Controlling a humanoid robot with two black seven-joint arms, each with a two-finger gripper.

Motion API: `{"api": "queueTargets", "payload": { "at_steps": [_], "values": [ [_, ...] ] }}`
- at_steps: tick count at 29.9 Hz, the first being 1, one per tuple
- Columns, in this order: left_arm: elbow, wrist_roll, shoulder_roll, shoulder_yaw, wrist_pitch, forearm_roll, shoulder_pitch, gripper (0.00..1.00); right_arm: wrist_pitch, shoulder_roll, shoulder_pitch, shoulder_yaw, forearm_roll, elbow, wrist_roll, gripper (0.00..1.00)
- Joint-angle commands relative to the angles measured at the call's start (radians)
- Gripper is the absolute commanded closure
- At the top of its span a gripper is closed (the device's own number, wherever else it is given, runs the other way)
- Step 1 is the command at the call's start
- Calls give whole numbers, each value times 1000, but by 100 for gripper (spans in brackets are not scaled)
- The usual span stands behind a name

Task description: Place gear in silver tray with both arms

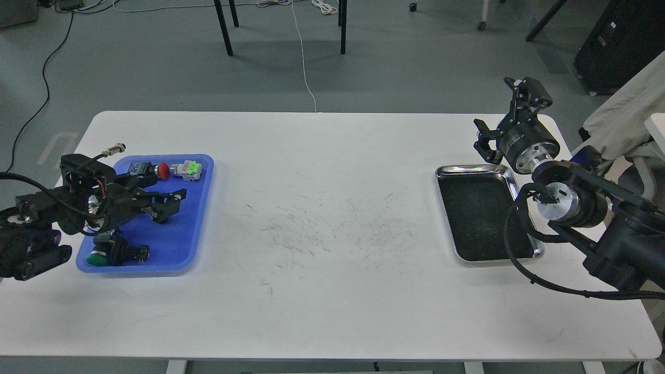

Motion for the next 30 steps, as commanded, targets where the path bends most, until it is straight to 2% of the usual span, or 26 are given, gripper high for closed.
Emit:
{"api": "queueTargets", "payload": {
  "at_steps": [1,12,30],
  "values": [
    [39,0,-13,-2,4,0,10,30,0,0,0,-2,0,1,0,1],
    [89,0,-58,-5,4,-4,43,43,0,0,1,-2,0,-2,0,1],
    [112,0,-64,-20,5,-4,83,44,0,-8,-2,-3,0,3,-1,1]
  ]
}}
